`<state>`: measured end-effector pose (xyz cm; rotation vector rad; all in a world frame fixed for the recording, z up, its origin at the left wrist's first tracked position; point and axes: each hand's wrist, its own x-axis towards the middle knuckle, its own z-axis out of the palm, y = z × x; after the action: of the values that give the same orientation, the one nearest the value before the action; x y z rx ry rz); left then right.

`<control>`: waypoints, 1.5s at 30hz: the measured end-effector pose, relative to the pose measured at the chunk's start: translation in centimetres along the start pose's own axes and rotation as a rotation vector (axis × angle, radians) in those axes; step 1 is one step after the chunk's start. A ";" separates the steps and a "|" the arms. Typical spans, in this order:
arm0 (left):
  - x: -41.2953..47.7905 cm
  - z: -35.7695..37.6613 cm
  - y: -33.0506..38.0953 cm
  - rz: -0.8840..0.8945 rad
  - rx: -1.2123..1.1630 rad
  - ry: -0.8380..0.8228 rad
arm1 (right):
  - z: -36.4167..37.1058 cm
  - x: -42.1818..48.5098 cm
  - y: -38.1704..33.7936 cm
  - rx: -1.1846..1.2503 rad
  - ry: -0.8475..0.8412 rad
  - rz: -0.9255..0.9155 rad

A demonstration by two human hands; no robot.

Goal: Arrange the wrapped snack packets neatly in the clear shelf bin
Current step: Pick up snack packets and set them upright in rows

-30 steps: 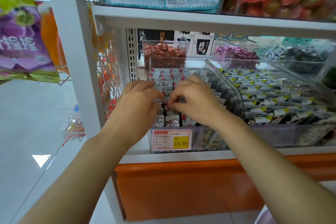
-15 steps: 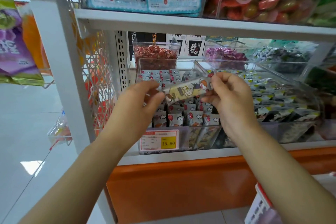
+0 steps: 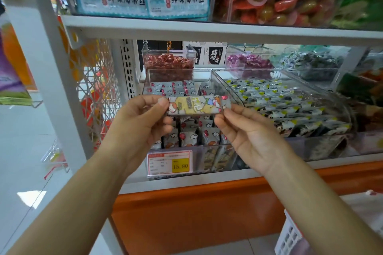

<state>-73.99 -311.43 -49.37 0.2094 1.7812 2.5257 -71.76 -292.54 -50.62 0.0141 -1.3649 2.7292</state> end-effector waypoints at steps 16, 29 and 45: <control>-0.8 0.0 -0.1 0.097 0.352 -0.126 | -0.5 -0.1 -0.2 -0.429 0.033 -0.267; -1.5 0.1 0.5 0.157 0.544 -0.146 | -0.2 -0.3 0.0 -0.592 0.015 -0.288; -1.0 0.3 0.4 0.159 0.575 -0.006 | 0.5 -0.8 0.9 -0.973 -0.050 -0.563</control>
<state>-72.98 -311.44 -48.99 0.3874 2.5327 2.0194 -71.02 -293.51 -51.08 0.3329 -2.1313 1.4500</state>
